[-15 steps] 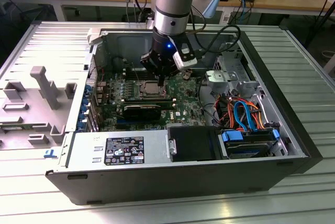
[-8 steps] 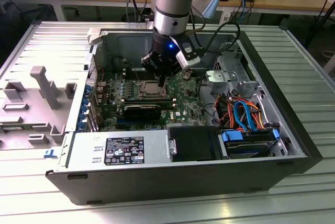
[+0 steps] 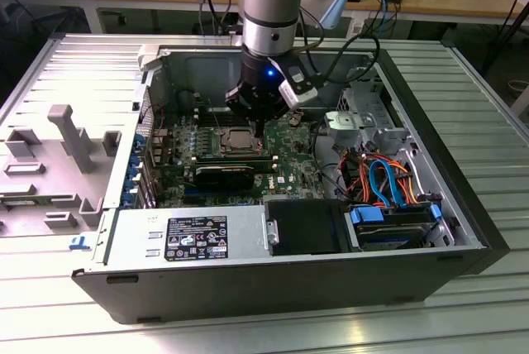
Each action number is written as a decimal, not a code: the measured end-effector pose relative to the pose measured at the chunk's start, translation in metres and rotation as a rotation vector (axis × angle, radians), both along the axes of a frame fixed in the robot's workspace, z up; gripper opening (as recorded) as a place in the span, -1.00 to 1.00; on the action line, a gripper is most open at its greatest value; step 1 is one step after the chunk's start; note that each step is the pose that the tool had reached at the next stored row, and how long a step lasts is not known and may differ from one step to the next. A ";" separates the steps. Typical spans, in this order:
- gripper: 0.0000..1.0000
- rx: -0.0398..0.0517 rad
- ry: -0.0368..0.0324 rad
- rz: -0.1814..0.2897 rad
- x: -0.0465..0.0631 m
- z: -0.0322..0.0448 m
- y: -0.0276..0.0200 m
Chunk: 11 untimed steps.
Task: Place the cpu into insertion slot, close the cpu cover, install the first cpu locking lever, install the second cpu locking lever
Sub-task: 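Install the first cpu locking lever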
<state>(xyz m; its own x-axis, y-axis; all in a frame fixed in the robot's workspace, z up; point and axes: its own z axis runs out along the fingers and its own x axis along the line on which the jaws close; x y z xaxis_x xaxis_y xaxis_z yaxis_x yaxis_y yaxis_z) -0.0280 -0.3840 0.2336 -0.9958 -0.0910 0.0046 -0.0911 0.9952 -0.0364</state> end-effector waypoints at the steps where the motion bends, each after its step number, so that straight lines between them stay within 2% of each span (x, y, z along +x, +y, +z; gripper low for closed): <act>1: -0.79 -0.0001 -0.0001 0.000 0.000 0.0000 0.0000; 11: -0.79 -0.0003 -0.0014 0.000 -0.001 0.0001 0.0000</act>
<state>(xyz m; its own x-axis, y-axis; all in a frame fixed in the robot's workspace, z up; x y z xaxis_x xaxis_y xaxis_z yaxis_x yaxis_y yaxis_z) -0.0289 -0.3840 0.2337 -0.9958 -0.0910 0.0033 -0.0911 0.9952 -0.0369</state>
